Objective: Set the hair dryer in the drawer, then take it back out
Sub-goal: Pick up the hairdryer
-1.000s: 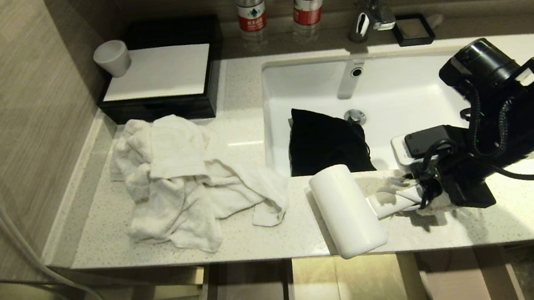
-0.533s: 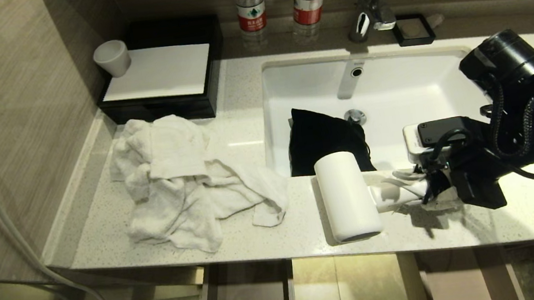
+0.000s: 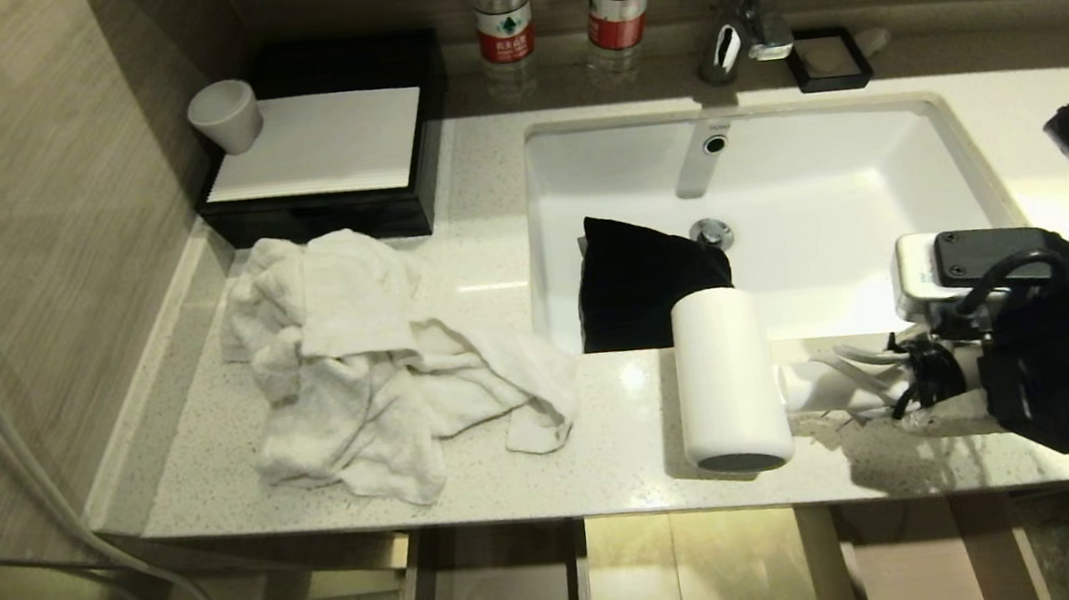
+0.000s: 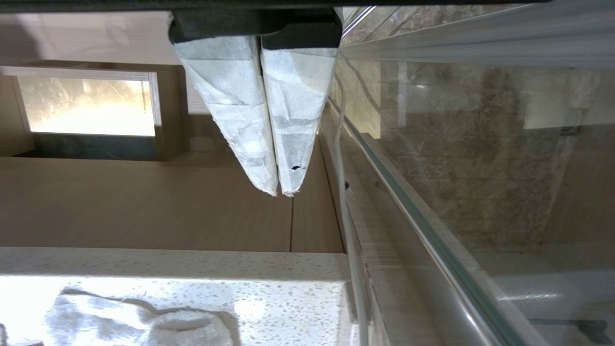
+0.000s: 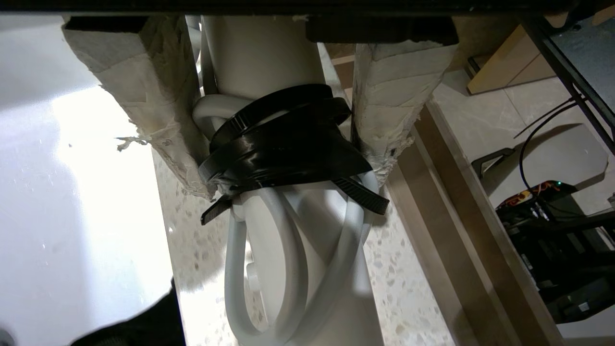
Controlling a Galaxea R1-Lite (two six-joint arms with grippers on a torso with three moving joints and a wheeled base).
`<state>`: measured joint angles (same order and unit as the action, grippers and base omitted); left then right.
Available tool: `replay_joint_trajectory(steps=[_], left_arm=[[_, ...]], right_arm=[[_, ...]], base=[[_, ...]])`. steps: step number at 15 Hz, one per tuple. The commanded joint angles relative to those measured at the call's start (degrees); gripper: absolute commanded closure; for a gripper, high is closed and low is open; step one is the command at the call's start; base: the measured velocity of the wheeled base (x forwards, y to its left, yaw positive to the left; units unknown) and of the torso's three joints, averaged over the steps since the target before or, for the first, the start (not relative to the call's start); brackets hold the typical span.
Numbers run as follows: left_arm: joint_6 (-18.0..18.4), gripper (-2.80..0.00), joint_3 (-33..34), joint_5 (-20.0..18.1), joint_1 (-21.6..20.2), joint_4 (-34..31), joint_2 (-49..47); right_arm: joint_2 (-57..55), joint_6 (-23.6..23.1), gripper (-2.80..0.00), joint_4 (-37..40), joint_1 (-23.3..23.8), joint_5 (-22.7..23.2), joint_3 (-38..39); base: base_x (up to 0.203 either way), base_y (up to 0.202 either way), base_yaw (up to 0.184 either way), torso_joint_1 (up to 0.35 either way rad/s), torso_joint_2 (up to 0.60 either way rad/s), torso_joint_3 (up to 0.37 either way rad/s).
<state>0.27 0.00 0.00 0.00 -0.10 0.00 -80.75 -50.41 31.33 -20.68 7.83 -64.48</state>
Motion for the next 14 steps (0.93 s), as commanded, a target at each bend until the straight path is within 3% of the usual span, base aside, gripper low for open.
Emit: replay_joint_trajectory(steps=[1, 7, 9, 11, 14], left_arm=[[0.0, 0.0, 0.1, 0.0, 0.0, 0.0, 0.0], [0.0, 0.0, 0.1, 0.0, 0.0, 0.0, 0.0], [0.0, 0.0, 0.1, 0.0, 0.0, 0.0, 0.0], [0.0, 0.0, 0.1, 0.0, 0.0, 0.0, 0.0], [0.0, 0.0, 0.1, 0.0, 0.0, 0.0, 0.0]], right_arm=[[4.3, -0.3, 0.0, 0.0, 1.1, 0.1, 1.9], [10.7, -0.3, 0.0, 0.1, 4.0, 0.1, 5.9], [13.8, -0.2, 0.0, 0.3, 7.2, 0.0, 7.4], [17.5, 0.8, 0.0, 0.5, 11.0, 0.2, 9.7], [19.6, 2.9, 0.0, 0.3, 12.0, 0.2, 12.0]], base=[[0.0, 0.0, 0.0, 0.0, 0.0, 0.0], [0.0, 0.0, 0.0, 0.0, 0.0, 0.0], [0.0, 0.0, 0.0, -0.012, 0.03, -0.003], [0.0, 0.0, 0.0, -0.223, 0.21, -0.044], [0.0, 0.0, 0.0, -0.345, 0.25, -0.075]])
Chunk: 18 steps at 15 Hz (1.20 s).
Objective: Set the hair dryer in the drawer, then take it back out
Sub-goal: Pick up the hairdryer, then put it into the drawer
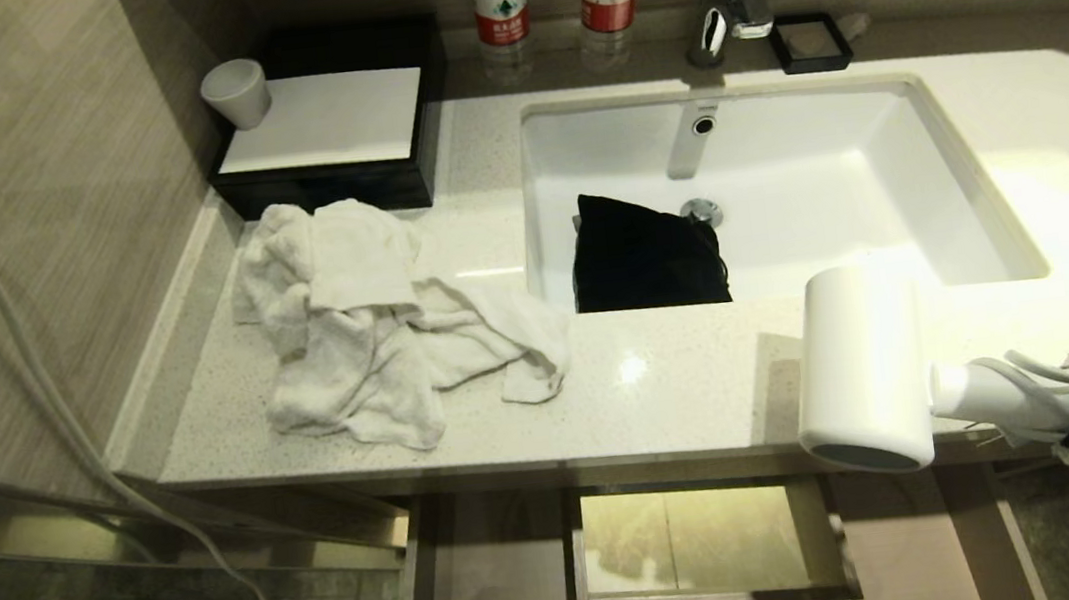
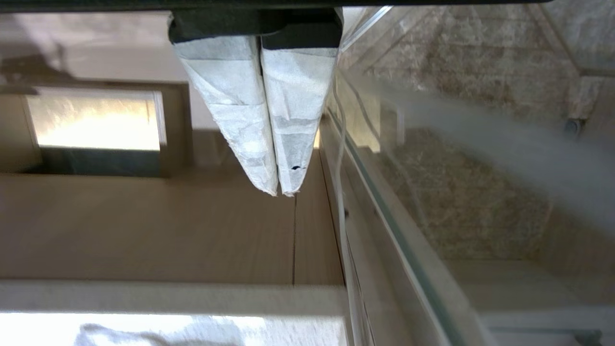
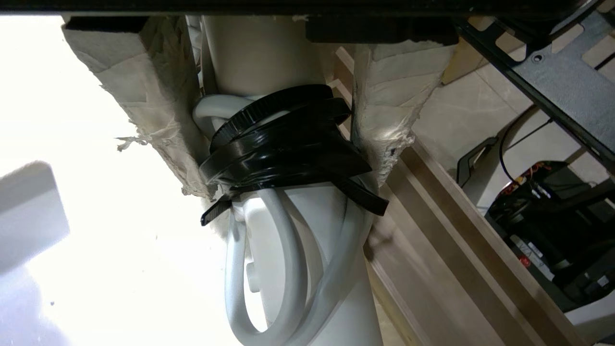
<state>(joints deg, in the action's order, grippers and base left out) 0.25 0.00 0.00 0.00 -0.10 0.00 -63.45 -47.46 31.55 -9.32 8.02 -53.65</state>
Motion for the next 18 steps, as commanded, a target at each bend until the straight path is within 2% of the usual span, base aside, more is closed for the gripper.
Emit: replay_joint_trajectory(steps=[1, 4, 7, 13, 18], left_arm=[[0.0, 0.0, 0.1, 0.0, 0.0, 0.0, 0.0], [0.0, 0.0, 0.0, 0.0, 0.0, 0.0, 0.0], [0.0, 0.0, 0.1, 0.0, 0.0, 0.0, 0.0], [0.0, 0.0, 0.1, 0.0, 0.0, 0.0, 0.0], [0.0, 0.0, 0.1, 0.0, 0.0, 0.0, 0.0]], right_arm=[[3.5, 1.1, 0.0, 0.0, 1.2, -0.1, 2.3], [6.0, 5.1, 0.0, 0.1, 3.3, -0.1, 5.0], [7.8, 5.6, 0.0, 0.0, 4.5, -0.1, 7.1], [14.4, 6.0, 0.0, -0.1, 10.3, -0.1, 12.0], [17.4, 8.3, 0.0, 0.0, 11.7, -0.1, 15.1]], base=[[0.0, 0.0, 0.0, -0.373, 0.23, -0.101], [0.0, 0.0, 0.0, -0.343, 0.22, -0.124], [0.0, 0.0, 0.0, -0.33, 0.18, -0.149], [0.0, 0.0, 0.0, -0.301, 0.1, -0.194], [0.0, 0.0, 0.0, -0.266, 0.03, -0.236]])
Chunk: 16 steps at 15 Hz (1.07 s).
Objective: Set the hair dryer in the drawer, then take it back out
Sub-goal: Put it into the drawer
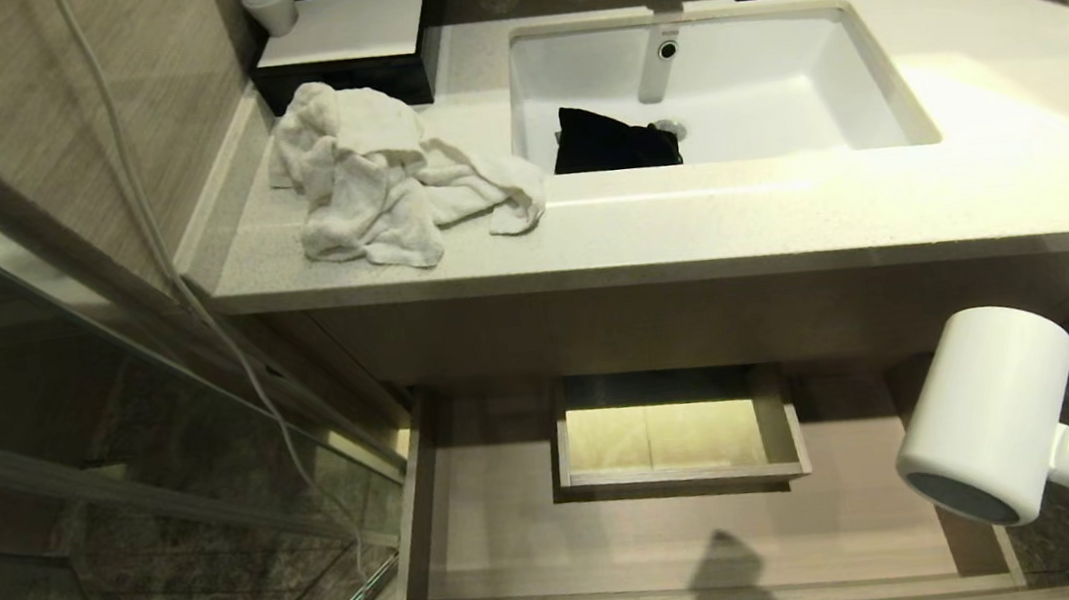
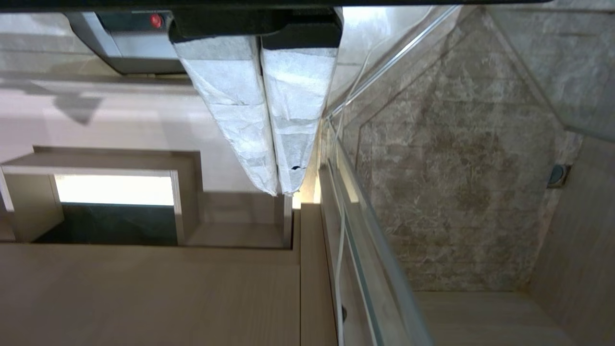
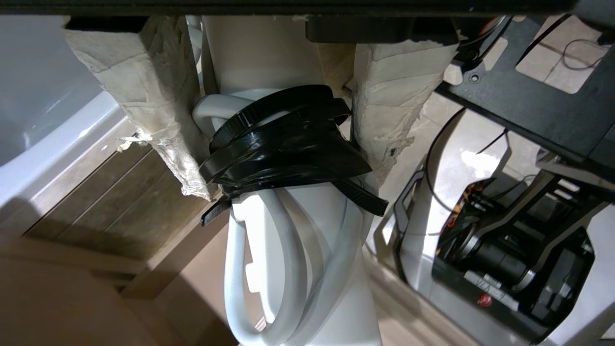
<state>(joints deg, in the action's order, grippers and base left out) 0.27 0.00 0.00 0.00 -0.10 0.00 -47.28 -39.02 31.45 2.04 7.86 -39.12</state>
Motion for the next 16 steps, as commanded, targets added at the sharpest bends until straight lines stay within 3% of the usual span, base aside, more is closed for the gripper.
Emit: replay_joint_trajectory(steps=[1, 8, 16], left_arm=[[0.0, 0.0, 0.1, 0.0, 0.0, 0.0, 0.0], [0.0, 0.0, 0.1, 0.0, 0.0, 0.0, 0.0], [0.0, 0.0, 0.1, 0.0, 0.0, 0.0, 0.0]], right_arm=[[1.4, -0.1, 0.0, 0.0, 0.5, 0.1, 0.8], [2.4, 4.2, 0.0, 0.5, 0.5, 0.1, 2.3], [2.9, 4.7, 0.0, 0.2, 0.7, 0.1, 3.7]], base=[[0.0, 0.0, 0.0, -0.234, 0.0, -0.249], [0.0, 0.0, 0.0, -0.194, -0.06, -0.248], [0.0, 0.0, 0.0, -0.106, 0.18, 0.062]])
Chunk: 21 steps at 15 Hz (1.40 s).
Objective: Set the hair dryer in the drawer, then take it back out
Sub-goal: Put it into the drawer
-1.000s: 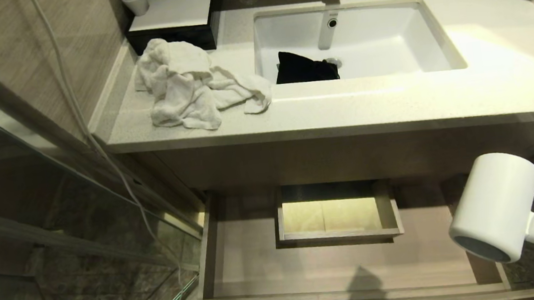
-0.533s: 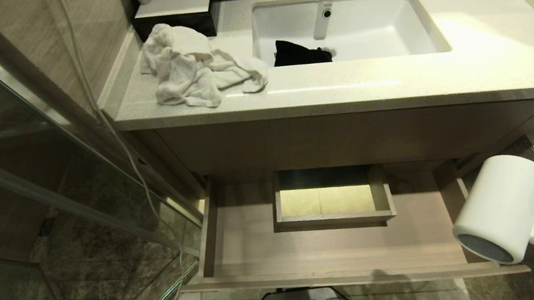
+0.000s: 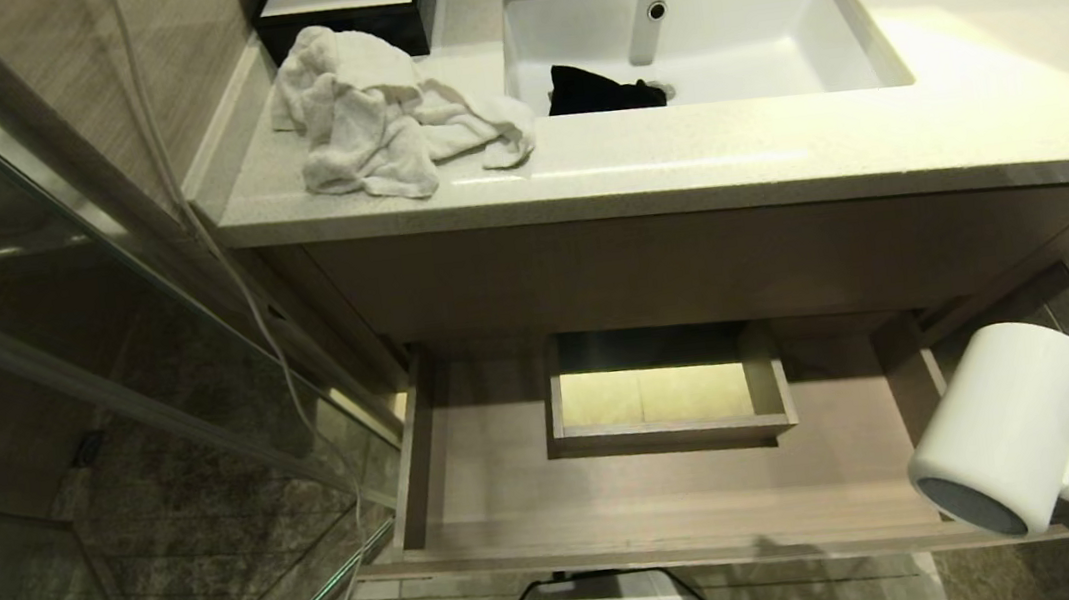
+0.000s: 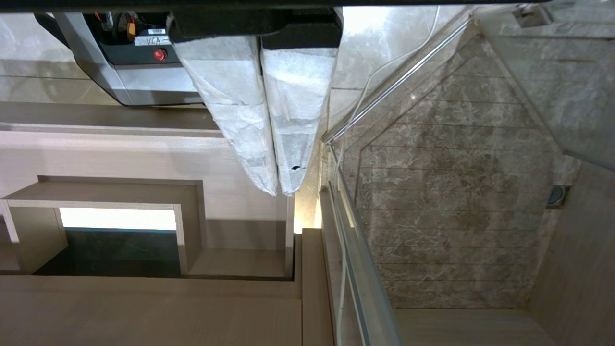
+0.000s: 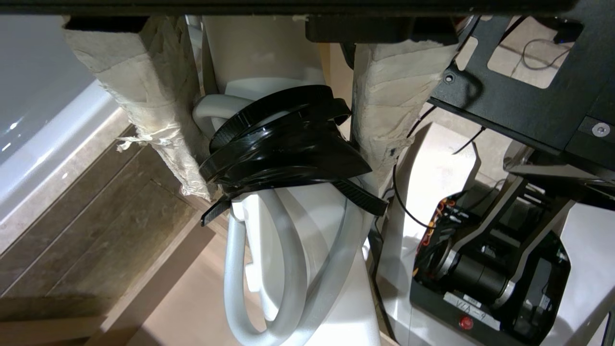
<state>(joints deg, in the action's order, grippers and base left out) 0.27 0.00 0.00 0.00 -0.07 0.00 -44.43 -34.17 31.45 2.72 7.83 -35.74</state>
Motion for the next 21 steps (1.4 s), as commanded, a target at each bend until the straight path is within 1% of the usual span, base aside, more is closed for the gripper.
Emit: replay_joint_trajectory(steps=[1, 9, 15, 18, 21], left_arm=[[0.0, 0.0, 0.1, 0.0, 0.0, 0.0, 0.0], [0.0, 0.0, 0.1, 0.0, 0.0, 0.0, 0.0], [0.0, 0.0, 0.1, 0.0, 0.0, 0.0, 0.0], [0.0, 0.0, 0.1, 0.0, 0.0, 0.0, 0.0], [0.0, 0.0, 0.1, 0.0, 0.0, 0.0, 0.0]], right_arm=[[-0.1, -0.2, 0.0, 0.2, 0.0, 0.1, 0.2], [-0.1, -0.2, 0.0, 0.0, -0.1, 0.1, 0.6], [1.2, -0.2, 0.0, 0.0, -0.1, 0.2, 3.2], [0.7, -0.1, 0.0, 0.1, -0.1, 0.2, 3.3], [-0.6, 1.3, 0.0, -0.1, -0.1, 0.1, 3.3]], base=[[0.0, 0.0, 0.0, -0.178, 0.32, 0.139], [0.0, 0.0, 0.0, -0.171, 0.32, 0.146], [0.0, 0.0, 0.0, -0.199, 0.35, 0.15], [0.0, 0.0, 0.0, -0.238, 0.41, 0.167], [0.0, 0.0, 0.0, -0.312, 0.54, 0.211]])
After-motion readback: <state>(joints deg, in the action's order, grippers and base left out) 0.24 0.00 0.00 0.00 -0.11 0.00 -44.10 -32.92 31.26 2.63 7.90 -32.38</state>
